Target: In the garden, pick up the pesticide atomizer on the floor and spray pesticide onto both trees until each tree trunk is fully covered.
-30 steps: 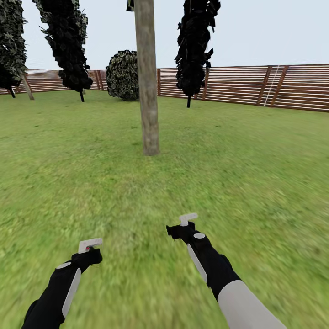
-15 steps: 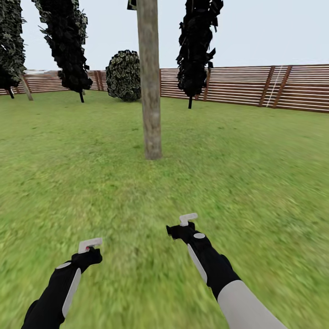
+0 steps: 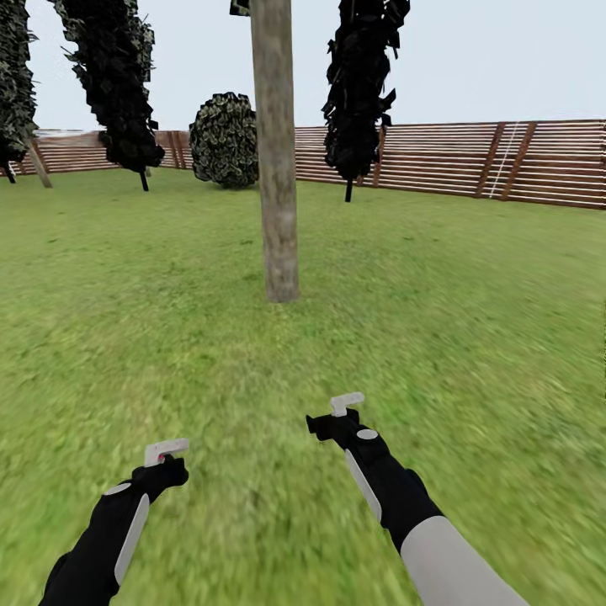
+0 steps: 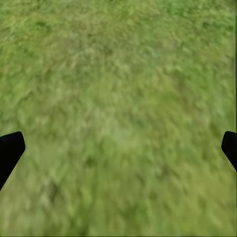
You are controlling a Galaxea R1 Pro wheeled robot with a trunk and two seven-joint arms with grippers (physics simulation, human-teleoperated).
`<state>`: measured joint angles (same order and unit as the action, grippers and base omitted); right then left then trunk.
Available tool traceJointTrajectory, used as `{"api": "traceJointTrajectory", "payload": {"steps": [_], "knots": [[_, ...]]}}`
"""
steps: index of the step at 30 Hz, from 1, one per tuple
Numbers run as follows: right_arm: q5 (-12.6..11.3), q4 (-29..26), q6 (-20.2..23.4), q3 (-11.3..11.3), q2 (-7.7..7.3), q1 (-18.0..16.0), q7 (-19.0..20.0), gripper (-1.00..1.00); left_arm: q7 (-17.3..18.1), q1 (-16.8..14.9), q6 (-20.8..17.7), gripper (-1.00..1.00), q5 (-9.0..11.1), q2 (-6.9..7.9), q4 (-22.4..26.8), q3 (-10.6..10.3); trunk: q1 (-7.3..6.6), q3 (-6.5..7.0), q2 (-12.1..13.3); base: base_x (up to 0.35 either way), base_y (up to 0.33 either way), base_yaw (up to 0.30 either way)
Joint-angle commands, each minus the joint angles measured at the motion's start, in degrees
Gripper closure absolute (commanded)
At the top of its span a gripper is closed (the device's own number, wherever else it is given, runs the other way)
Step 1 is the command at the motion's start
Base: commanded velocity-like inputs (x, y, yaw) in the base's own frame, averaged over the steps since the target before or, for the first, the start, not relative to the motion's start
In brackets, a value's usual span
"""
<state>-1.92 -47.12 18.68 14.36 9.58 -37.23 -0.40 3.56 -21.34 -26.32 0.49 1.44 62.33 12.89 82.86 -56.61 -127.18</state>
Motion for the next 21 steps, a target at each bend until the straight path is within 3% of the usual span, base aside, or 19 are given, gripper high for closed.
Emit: {"api": "traceJointTrajectory", "payload": {"steps": [1, 21], "knots": [[-0.19, -0.07, 0.3, 0.05, 0.0, -0.03, -0.04, -1.0, 0.31, -0.02, -0.31, 1.0, 0.04, 0.0, 0.07, 0.12, 0.03, 0.0, -0.02, 0.336, 0.127, -0.157], [-0.12, -0.07, 0.3, 0.14, 0.0, -0.03, -0.04, -1.0, 0.31, -0.02, -0.31, 1.0, 0.04, -0.02, 0.16, 0.12, 0.03, 0.26, -0.02, 0.336, 0.128, -0.018]]}}
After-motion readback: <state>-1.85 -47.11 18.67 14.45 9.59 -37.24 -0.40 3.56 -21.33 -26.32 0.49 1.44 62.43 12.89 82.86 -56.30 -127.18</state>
